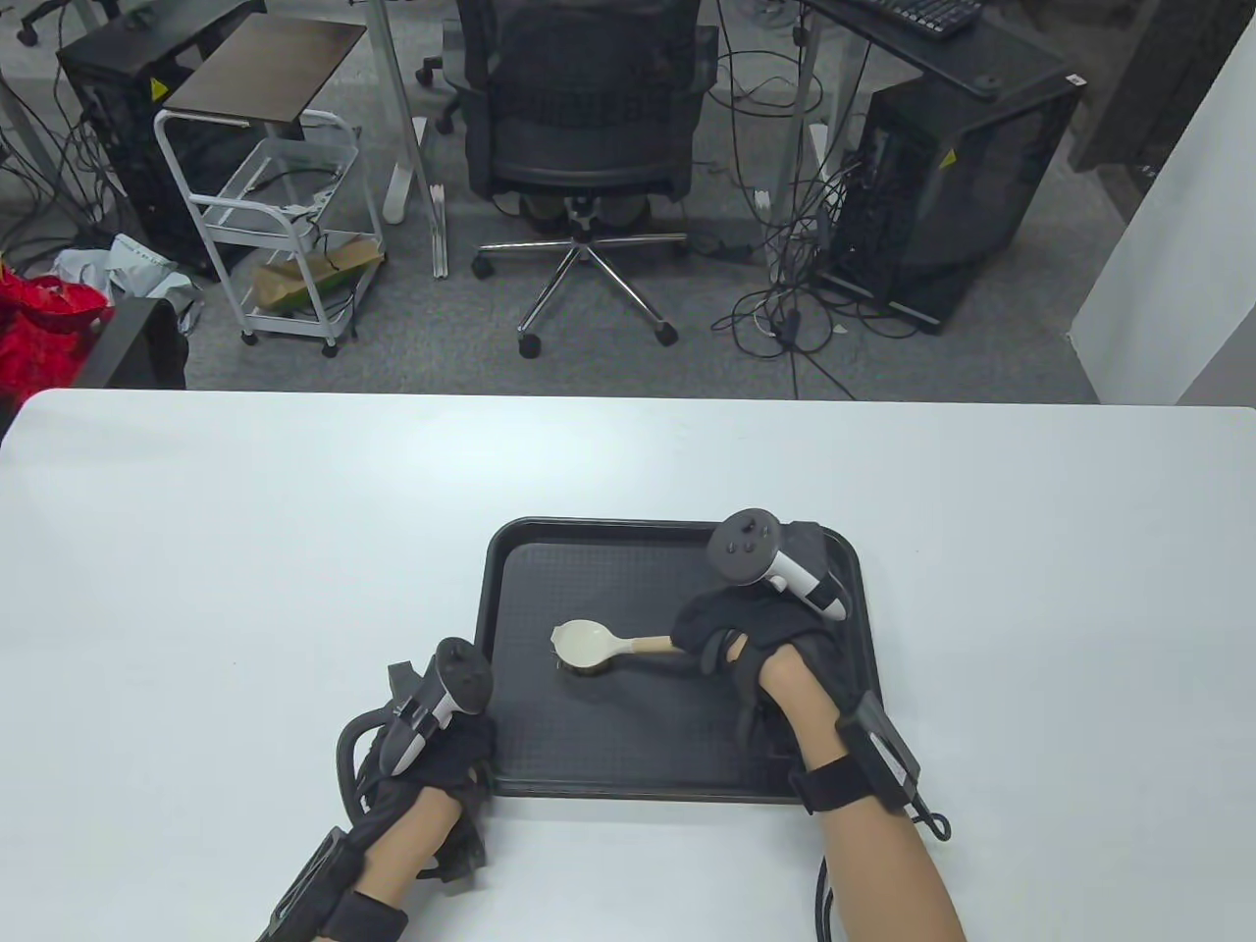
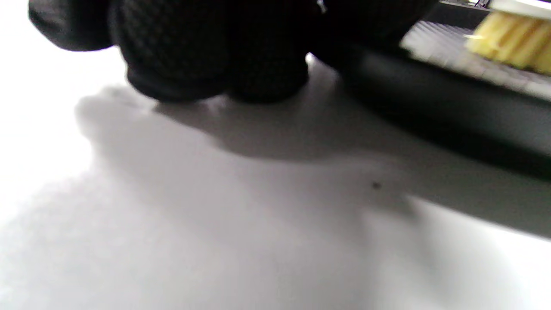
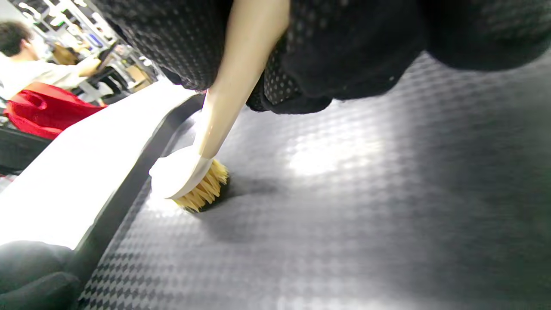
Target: Scrub the tray with pot brush
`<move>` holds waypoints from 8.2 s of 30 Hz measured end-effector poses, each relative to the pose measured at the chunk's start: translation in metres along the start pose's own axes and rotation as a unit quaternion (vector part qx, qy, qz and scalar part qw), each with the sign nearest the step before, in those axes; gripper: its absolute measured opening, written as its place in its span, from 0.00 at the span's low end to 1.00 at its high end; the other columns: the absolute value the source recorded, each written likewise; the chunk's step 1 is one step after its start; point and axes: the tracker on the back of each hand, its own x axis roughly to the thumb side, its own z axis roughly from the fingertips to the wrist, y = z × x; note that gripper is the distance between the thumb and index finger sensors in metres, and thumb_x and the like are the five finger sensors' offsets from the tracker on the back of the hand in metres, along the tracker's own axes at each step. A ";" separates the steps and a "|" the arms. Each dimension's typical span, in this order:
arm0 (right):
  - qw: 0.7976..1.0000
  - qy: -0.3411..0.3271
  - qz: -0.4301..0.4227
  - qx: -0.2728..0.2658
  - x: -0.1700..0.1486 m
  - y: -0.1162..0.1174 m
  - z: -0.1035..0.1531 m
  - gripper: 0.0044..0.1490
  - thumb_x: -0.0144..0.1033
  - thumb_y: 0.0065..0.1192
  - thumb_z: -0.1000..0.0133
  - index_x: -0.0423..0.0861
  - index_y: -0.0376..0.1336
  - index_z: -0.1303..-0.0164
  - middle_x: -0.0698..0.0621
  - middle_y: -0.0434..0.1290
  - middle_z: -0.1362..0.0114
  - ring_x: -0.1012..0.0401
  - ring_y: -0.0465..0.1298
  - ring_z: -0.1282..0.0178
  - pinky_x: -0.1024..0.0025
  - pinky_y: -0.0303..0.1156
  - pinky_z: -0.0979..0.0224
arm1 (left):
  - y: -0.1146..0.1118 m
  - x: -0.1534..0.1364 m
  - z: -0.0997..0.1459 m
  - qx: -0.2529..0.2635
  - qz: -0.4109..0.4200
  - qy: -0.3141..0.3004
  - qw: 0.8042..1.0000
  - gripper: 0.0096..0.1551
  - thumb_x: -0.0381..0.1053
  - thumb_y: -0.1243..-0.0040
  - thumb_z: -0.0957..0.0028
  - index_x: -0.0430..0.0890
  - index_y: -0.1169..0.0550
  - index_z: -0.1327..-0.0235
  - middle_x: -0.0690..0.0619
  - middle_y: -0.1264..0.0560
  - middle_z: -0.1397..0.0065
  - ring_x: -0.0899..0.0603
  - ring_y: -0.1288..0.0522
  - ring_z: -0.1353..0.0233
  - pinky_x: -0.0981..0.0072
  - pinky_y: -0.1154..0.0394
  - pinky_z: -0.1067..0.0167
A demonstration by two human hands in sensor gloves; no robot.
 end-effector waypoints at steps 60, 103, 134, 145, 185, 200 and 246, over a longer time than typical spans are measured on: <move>0.985 -0.127 -0.110 -0.047 0.040 0.013 0.001 0.29 0.42 0.72 0.49 0.40 0.74 0.41 0.41 0.81 0.54 0.52 0.80 0.74 0.49 0.76 0.57 | 0.000 0.000 0.000 0.000 0.004 0.000 1.000 0.35 0.61 0.40 0.54 0.39 0.28 0.42 0.53 0.20 0.53 0.47 0.16 0.60 0.47 0.22 0.50; 0.997 0.054 -0.049 -0.016 -0.070 -0.040 0.021 0.28 0.40 0.78 0.52 0.40 0.77 0.45 0.38 0.82 0.55 0.48 0.80 0.74 0.44 0.75 0.57 | -0.001 -0.001 -0.001 0.000 0.004 0.000 1.000 0.35 0.61 0.40 0.54 0.39 0.28 0.42 0.53 0.20 0.53 0.47 0.16 0.60 0.47 0.22 0.50; 0.949 0.169 -0.243 -0.107 -0.235 -0.075 0.094 0.25 0.34 0.86 0.58 0.35 0.84 0.56 0.35 0.83 0.59 0.44 0.78 0.76 0.41 0.73 0.58 | -0.001 -0.001 -0.001 0.000 0.003 0.001 1.000 0.34 0.61 0.40 0.54 0.39 0.28 0.42 0.53 0.20 0.53 0.47 0.16 0.60 0.47 0.22 0.50; 0.983 -0.038 -0.137 -0.113 -0.081 -0.081 0.078 0.28 0.41 0.75 0.50 0.37 0.76 0.45 0.39 0.81 0.54 0.51 0.79 0.74 0.48 0.75 0.58 | -0.001 -0.001 -0.001 0.001 0.004 0.004 1.000 0.35 0.61 0.40 0.54 0.39 0.28 0.42 0.53 0.20 0.53 0.47 0.16 0.60 0.47 0.22 0.50; 0.990 -0.079 -0.074 -0.085 0.007 0.058 0.036 0.29 0.43 0.71 0.49 0.39 0.74 0.43 0.40 0.81 0.53 0.51 0.80 0.73 0.48 0.76 0.58 | -0.001 -0.001 0.000 0.001 0.001 0.001 1.000 0.34 0.60 0.41 0.54 0.39 0.28 0.42 0.53 0.20 0.53 0.46 0.16 0.60 0.46 0.22 0.50; 0.998 0.014 -0.050 -0.020 -0.061 0.005 0.048 0.30 0.43 0.72 0.49 0.39 0.73 0.42 0.40 0.80 0.52 0.50 0.80 0.71 0.47 0.75 0.56 | -0.001 -0.001 0.000 0.004 0.000 0.002 1.000 0.34 0.60 0.41 0.54 0.39 0.28 0.42 0.53 0.20 0.52 0.46 0.16 0.60 0.46 0.22 0.50; 0.988 -0.052 -0.133 -0.053 -0.121 -0.054 0.101 0.28 0.40 0.72 0.49 0.39 0.74 0.42 0.39 0.79 0.50 0.50 0.78 0.69 0.46 0.74 0.54 | -0.001 0.000 0.000 0.005 -0.001 0.004 1.000 0.34 0.60 0.41 0.54 0.39 0.28 0.42 0.53 0.20 0.53 0.46 0.16 0.60 0.46 0.22 0.50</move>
